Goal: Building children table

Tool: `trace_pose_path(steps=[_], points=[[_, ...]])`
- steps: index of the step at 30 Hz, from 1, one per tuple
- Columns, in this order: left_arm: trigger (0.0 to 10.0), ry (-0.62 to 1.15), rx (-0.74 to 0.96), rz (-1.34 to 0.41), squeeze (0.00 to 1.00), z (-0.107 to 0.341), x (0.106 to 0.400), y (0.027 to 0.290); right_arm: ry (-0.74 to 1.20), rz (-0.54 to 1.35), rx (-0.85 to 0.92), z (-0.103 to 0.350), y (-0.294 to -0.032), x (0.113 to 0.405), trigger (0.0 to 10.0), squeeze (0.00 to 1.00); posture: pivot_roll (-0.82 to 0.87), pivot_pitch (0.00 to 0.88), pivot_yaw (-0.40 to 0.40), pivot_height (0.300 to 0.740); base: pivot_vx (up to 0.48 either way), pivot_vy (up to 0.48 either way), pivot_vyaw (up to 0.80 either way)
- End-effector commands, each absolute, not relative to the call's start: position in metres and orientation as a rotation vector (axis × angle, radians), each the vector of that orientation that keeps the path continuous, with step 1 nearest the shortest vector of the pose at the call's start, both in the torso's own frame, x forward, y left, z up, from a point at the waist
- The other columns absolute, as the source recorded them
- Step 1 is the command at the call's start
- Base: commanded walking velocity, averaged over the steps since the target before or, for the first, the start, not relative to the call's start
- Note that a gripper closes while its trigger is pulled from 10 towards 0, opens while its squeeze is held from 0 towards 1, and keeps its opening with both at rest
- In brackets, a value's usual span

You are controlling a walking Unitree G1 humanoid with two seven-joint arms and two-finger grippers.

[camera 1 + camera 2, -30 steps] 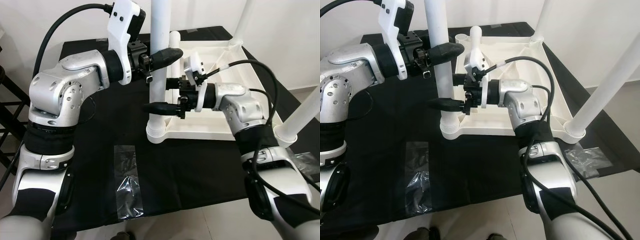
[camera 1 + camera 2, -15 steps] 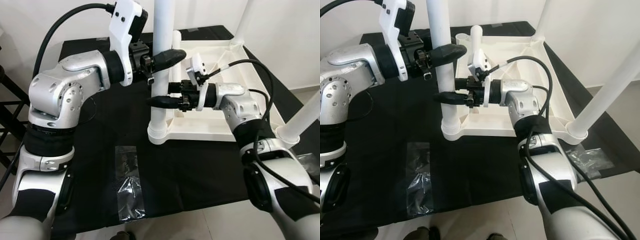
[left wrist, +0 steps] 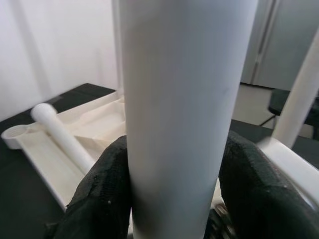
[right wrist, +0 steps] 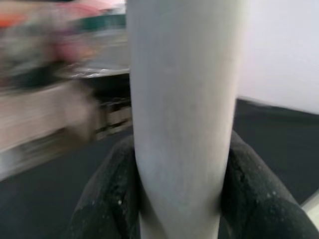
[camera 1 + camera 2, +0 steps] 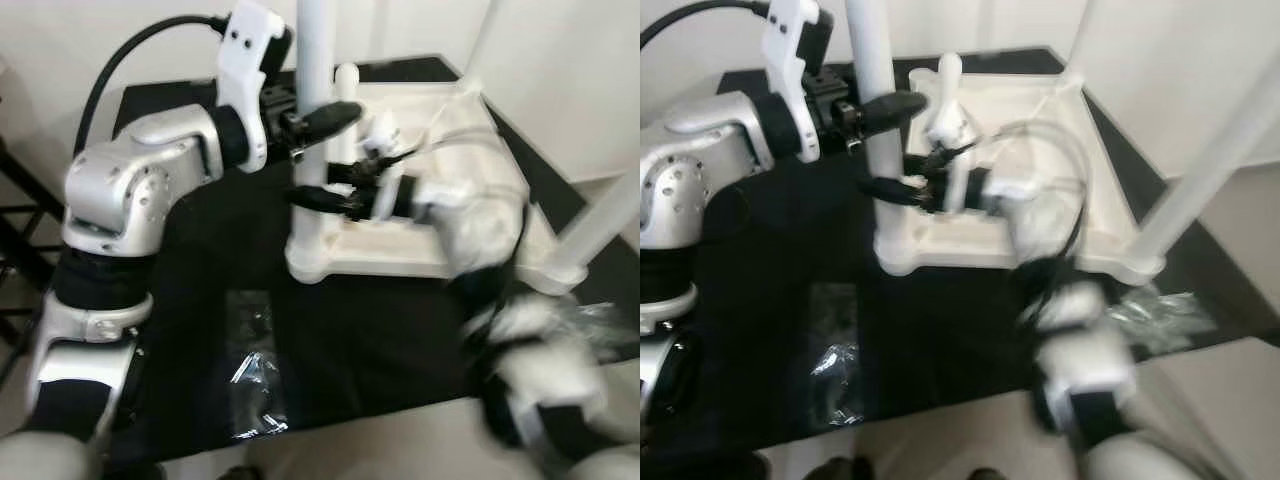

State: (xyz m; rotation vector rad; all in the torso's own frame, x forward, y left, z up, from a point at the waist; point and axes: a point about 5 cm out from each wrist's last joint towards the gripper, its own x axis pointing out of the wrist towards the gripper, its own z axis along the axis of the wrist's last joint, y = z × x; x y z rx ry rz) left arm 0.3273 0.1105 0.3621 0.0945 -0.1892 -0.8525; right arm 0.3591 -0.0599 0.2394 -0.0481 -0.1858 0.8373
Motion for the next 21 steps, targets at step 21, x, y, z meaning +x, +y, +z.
trace_pose_path(steps=[21], points=[[10.0,-0.163,0.042,-1.124,0.00,0.349,0.285,0.130,-0.004,0.356,-0.036,0.207,-0.065,0.332,0.0,0.00,0.04,0.157,-0.017,0.740,0.000,0.000,0.00]])
